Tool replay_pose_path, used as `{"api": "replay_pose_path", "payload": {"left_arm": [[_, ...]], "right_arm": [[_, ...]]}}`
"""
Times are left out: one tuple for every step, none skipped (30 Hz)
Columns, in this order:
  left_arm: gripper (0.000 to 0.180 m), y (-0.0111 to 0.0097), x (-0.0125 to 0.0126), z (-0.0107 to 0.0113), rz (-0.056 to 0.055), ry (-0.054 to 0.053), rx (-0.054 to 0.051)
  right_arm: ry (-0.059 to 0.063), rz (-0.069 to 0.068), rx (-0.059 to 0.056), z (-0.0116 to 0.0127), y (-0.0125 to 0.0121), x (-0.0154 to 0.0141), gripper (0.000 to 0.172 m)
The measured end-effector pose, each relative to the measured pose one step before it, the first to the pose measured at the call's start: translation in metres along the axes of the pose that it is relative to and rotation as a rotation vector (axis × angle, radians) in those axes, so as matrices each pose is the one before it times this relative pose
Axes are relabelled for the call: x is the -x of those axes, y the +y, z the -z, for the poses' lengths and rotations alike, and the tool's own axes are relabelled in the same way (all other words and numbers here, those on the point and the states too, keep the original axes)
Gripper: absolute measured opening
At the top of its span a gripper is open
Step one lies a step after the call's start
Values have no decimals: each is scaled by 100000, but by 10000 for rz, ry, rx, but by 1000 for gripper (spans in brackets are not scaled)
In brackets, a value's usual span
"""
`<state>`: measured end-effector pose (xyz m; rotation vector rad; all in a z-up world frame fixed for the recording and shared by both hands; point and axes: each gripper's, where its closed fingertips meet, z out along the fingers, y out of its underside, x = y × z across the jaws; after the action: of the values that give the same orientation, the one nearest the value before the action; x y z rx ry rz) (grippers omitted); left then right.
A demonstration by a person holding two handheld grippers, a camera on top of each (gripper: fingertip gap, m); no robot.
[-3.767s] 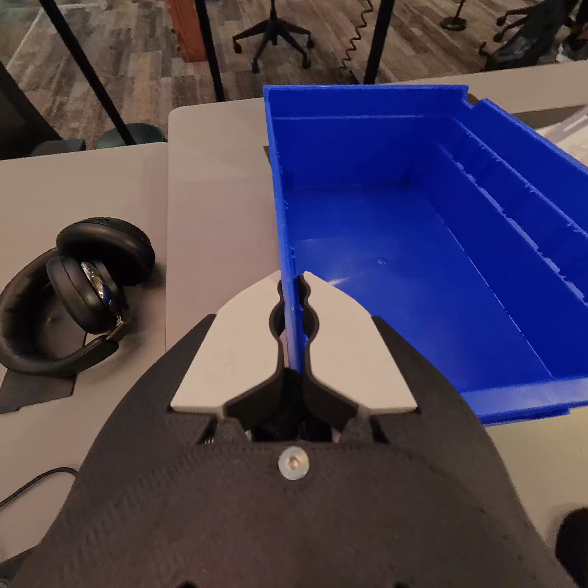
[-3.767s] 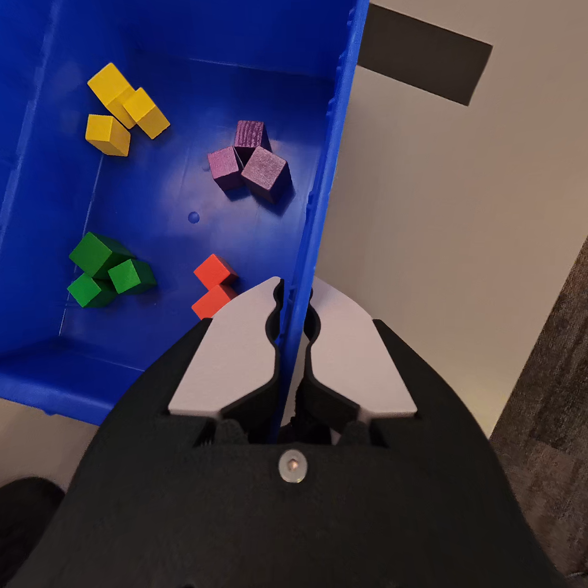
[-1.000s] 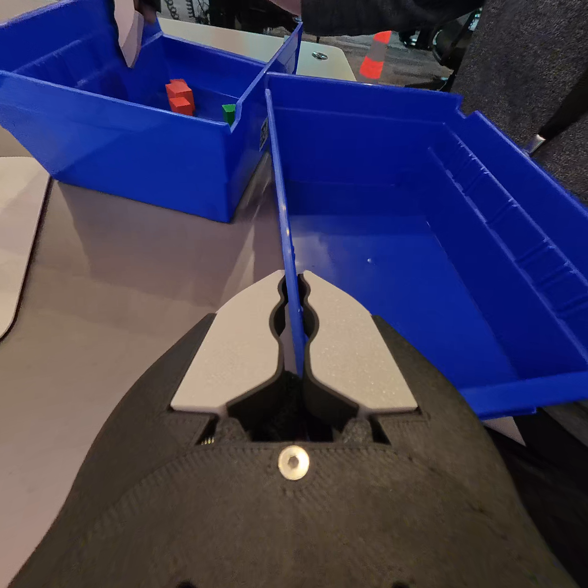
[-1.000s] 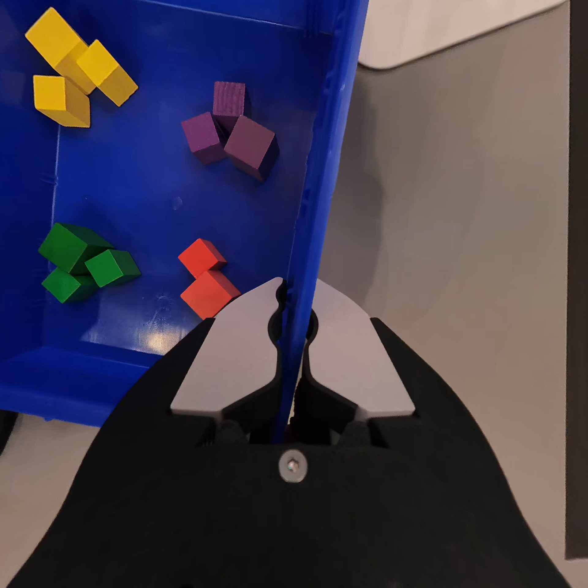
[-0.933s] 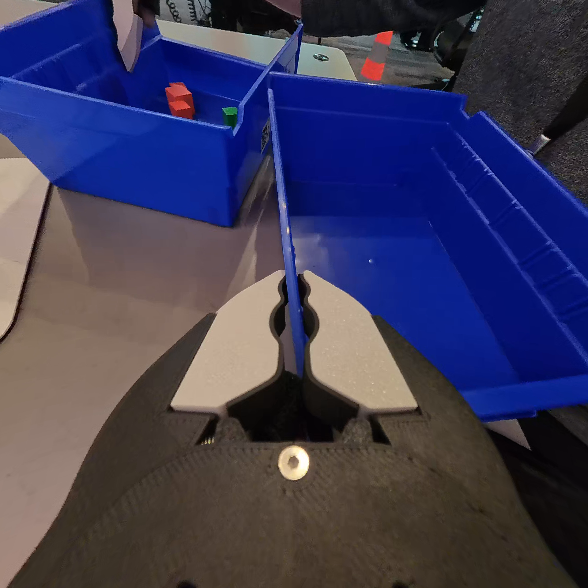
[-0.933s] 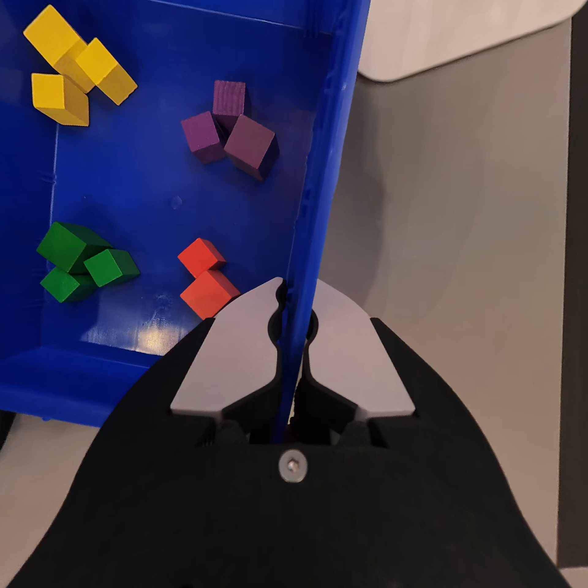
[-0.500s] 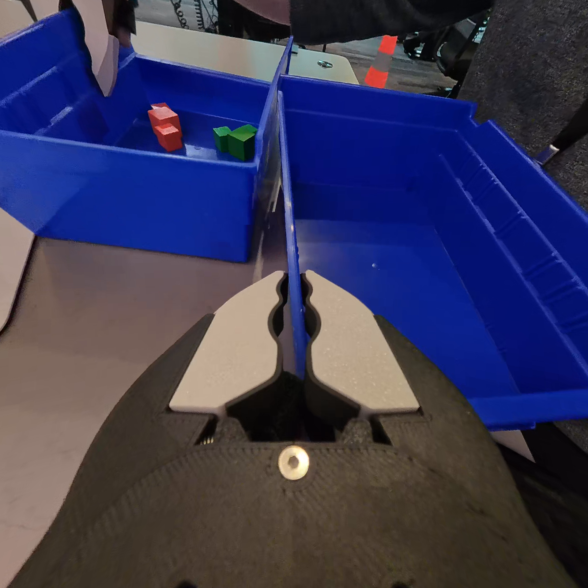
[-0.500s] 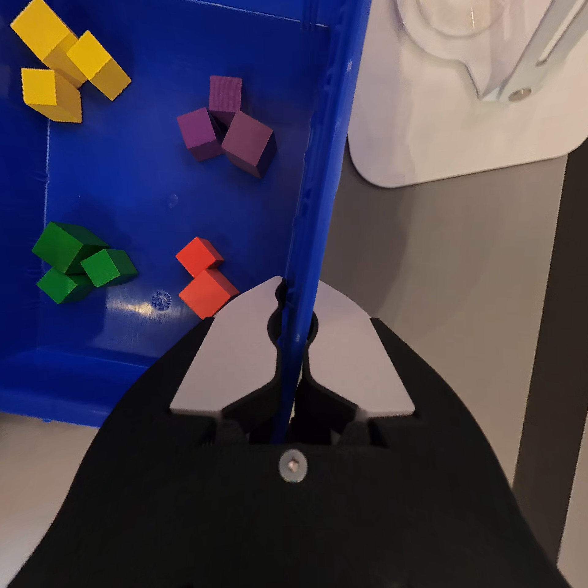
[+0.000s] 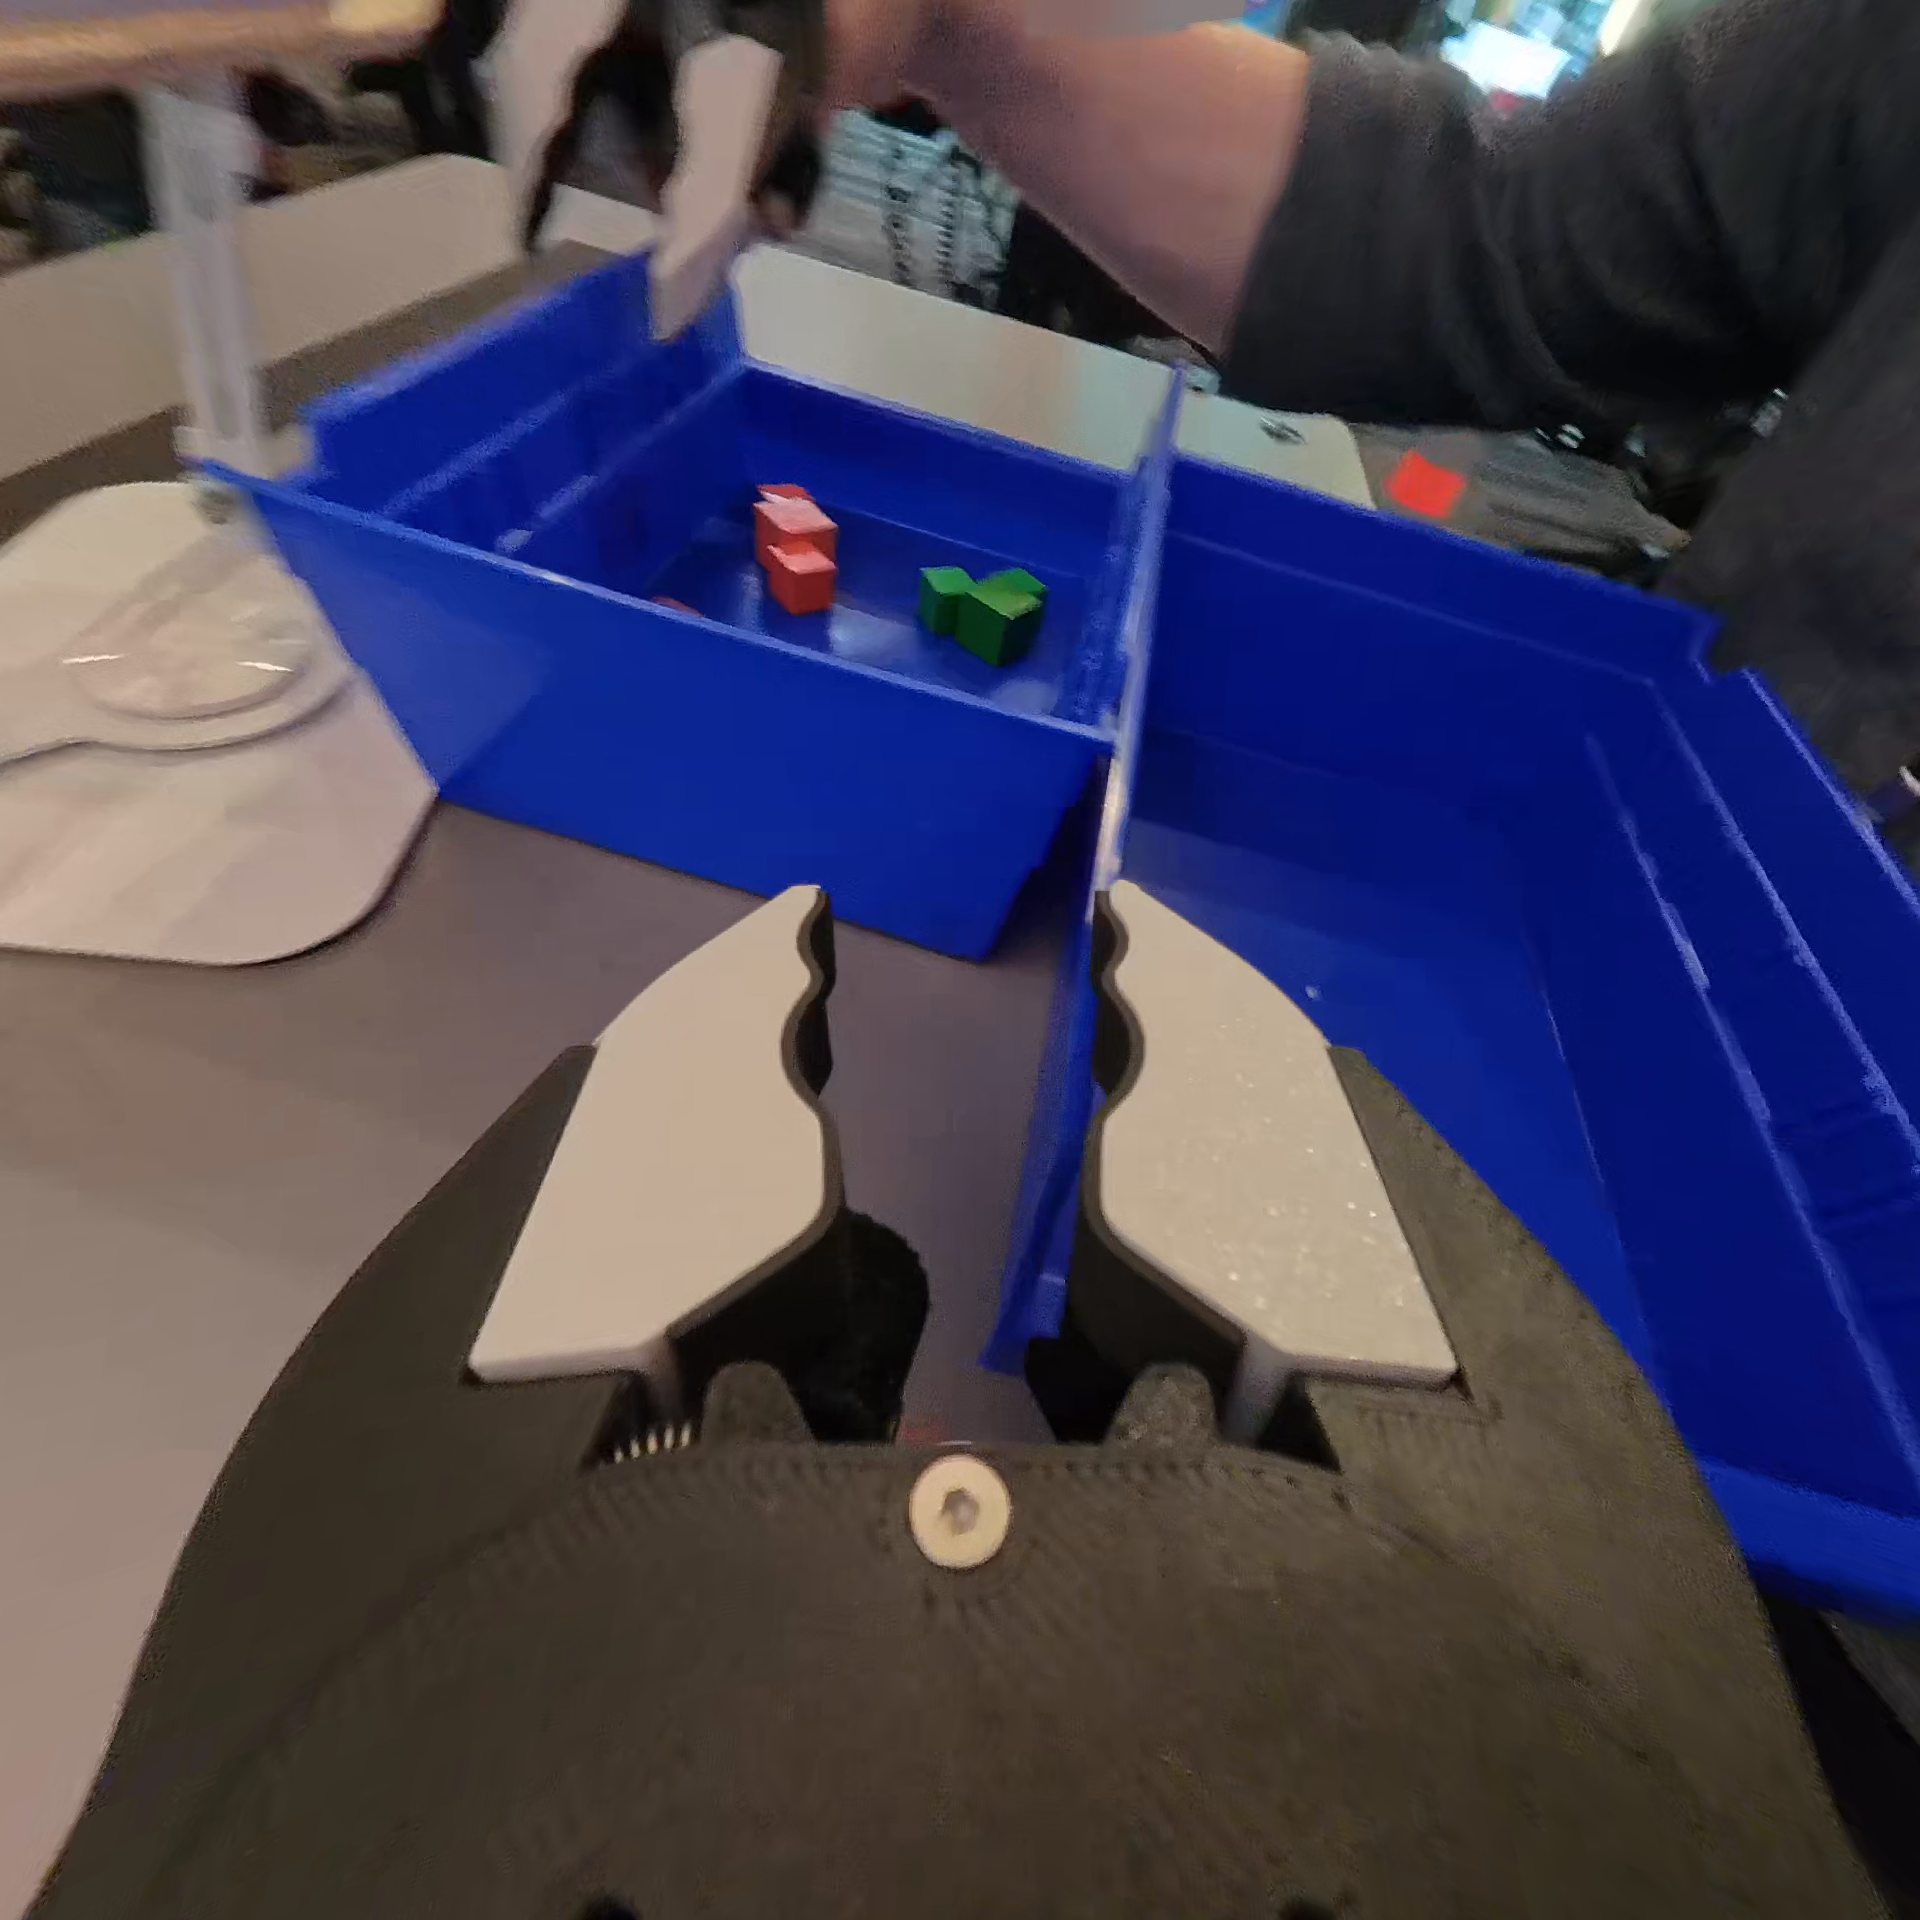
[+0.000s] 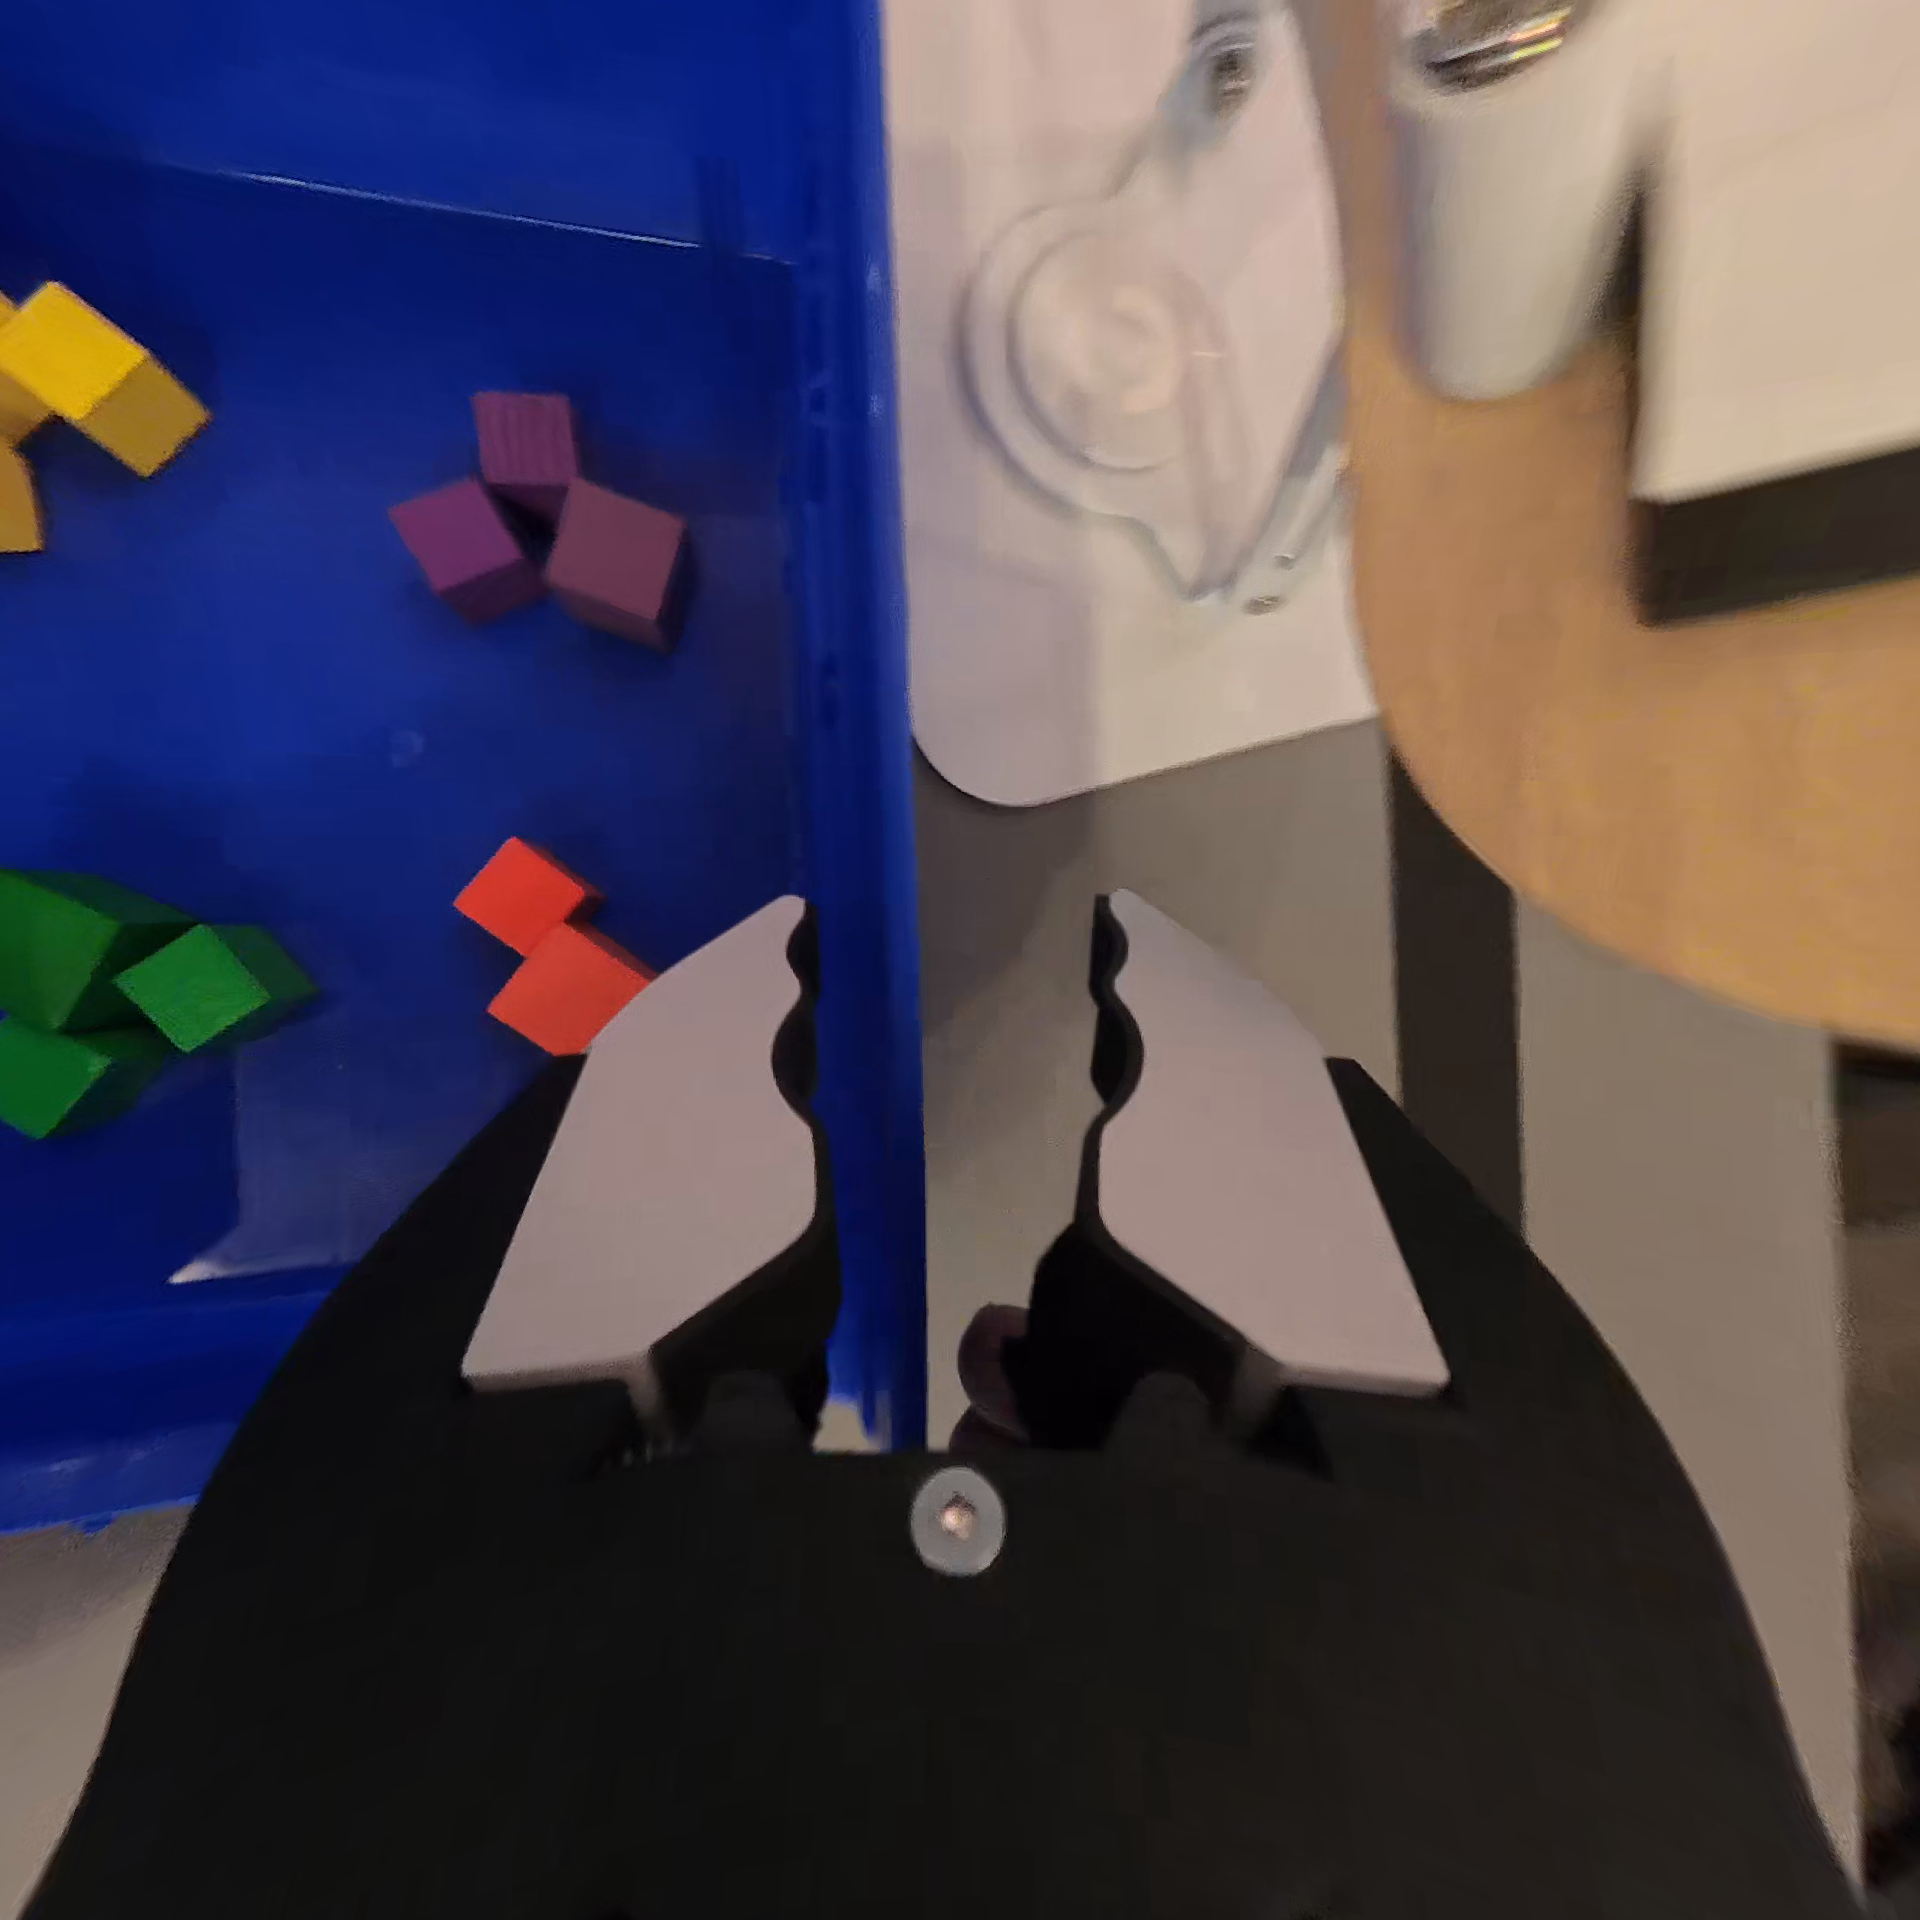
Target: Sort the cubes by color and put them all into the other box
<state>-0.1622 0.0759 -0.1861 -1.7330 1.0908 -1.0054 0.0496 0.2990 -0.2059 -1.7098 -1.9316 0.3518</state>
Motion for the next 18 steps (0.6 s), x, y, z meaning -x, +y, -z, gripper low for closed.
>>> {"api": "replay_pose_path", "payload": {"left_arm": [[50, -726, 607, 574, 159, -348, -227], [52, -1037, 516, 571, 100, -286, -353], [54, -1054, 480, 422, 178, -252, -261], [54, -932, 569, 154, 250, -330, -73], [53, -935, 462, -74, 212, -324, -55], [50, -1007, 132, -292, 136, -162, -154], [47, -770, 206, -543, 164, -233, -53], [49, -411, 275, -767, 231, -263, 119], [53, -254, 14, -942, 211, -65, 143], [52, 16, 59, -984, 144, -99, 255], [51, 359, 404, -1015, 85, -325, 462], [54, 316, 351, -961, -15, -301, 438], [55, 23, 397, -814, -5, -321, 205], [55, -229, 342, -655, 121, -237, -30], [58, -85, 89, -639, 281, -20, 55], [62, 133, -63, -671, 302, 73, 239], [64, 132, -45, -614, 197, 3, 222], [61, 90, -14, -540, 43, -60, 126]], "right_arm": [[582, -256, 11, 1248, 72, -373, 51], [498, -300, 59, 1328, 99, -163, 54], [202, -250, 12, 1335, 52, 442, 61], [300, -329, 78, 1325, 109, 413, 63], [349, -349, 238, 1311, 261, 426, 62], [-86, -237, 136, 1286, 163, 1205, 64], [-169, -242, -15, 1281, 12, 1488, 66], [-60, -327, 23, 1161, 20, 1441, 65], [-44, -238, -43, 994, -86, 1551, 65], [-155, -127, -128, 782, -195, 1882, 66], [-95, -71, -40, 576, -67, 1851, 67], [65, -117, 14, 402, 30, 1528, 67], [-51, -156, -1, 221, 53, 1651, 69], [-78, -123, 38, 59, 159, 1628, 69], [260, -201, 38, 42, 236, 922, 68], [159, -365, -76, 37, 195, 791, 69], [-206, -308, -47, -83, 317, 1241, 72], [-116, -181, 106, -159, 552, 1021, 73]]}}
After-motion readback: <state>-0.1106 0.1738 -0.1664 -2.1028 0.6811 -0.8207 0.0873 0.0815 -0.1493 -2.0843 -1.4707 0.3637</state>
